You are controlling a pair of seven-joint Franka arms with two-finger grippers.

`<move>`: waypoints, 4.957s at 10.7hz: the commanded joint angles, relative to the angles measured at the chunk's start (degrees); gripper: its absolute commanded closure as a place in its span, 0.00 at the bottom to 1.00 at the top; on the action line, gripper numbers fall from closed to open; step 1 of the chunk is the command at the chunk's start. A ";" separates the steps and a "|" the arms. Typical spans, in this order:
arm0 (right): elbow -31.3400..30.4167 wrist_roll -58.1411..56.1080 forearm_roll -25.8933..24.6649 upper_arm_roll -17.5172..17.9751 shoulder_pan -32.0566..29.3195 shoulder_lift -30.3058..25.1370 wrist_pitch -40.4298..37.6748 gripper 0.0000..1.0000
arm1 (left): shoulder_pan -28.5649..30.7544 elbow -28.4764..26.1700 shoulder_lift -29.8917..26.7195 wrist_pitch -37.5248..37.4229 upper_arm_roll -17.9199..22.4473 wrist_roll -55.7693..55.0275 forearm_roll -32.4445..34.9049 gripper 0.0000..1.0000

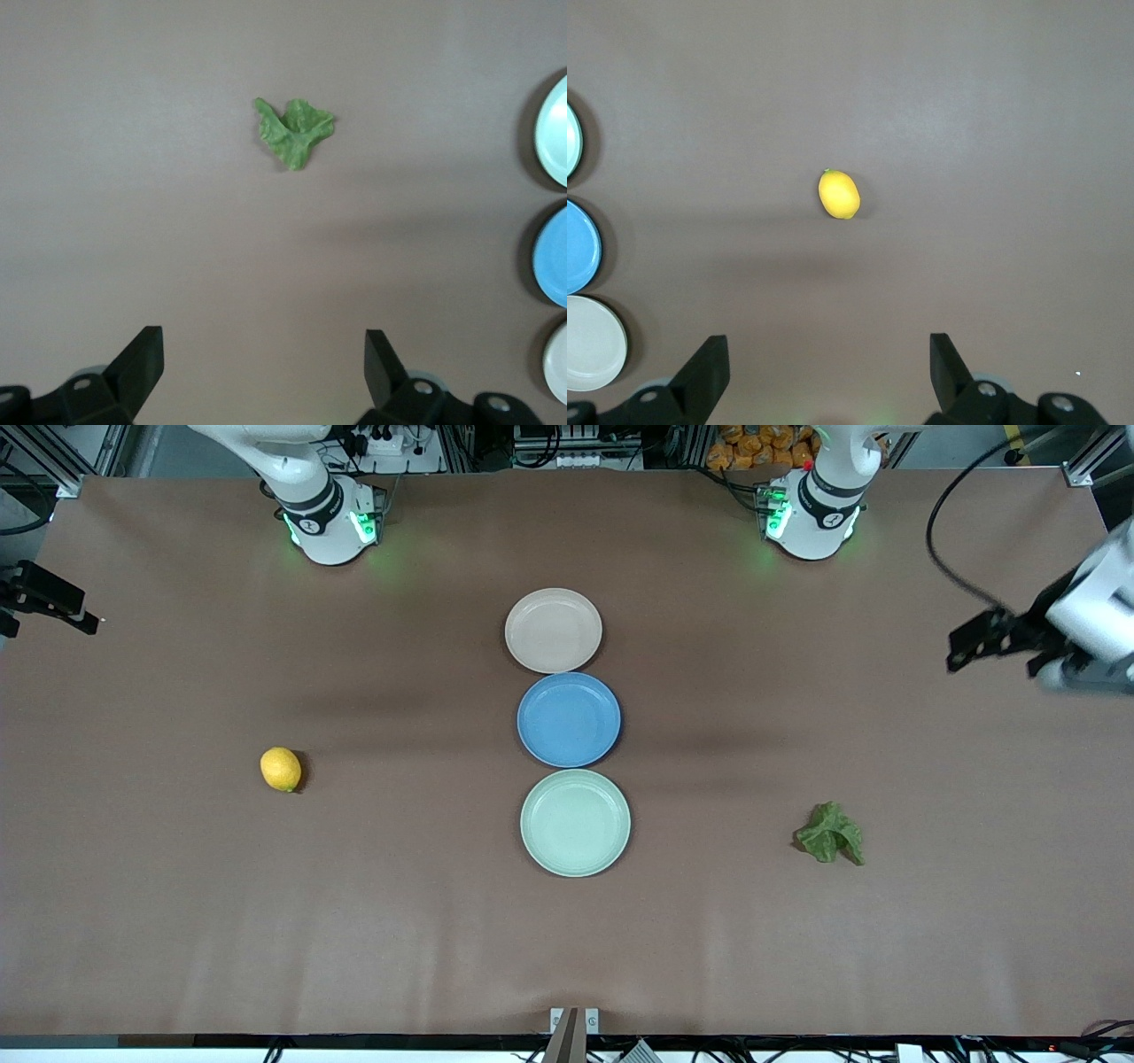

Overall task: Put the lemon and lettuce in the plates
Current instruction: 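Move the left gripper out from its rest pose toward the lettuce leaf, then lower the left gripper onto the lettuce while the right gripper reaches the lemon, then close the left gripper on the lettuce while the right gripper grips the lemon, then carry the lettuce to the green plate while the right gripper carries the lemon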

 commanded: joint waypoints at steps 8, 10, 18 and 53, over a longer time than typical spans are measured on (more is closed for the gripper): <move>-22.97 1.01 -0.07 0.26 4.68 -0.48 21.54 0.00 | -0.39 -9.35 19.11 28.63 -0.13 -0.19 3.93 0.00; -32.19 1.01 -0.07 0.26 6.70 0.22 33.56 0.00 | -0.92 -13.21 21.49 35.76 -0.22 -0.19 3.93 0.00; -35.84 -0.22 -1.73 0.26 8.03 17.78 51.80 0.00 | -1.54 -14.12 30.46 48.63 -0.13 -0.10 9.21 0.00; -31.27 -17.10 -3.67 0.26 1.79 31.16 62.72 1.00 | -2.42 -6.65 36.27 50.13 -0.22 -0.10 8.50 1.00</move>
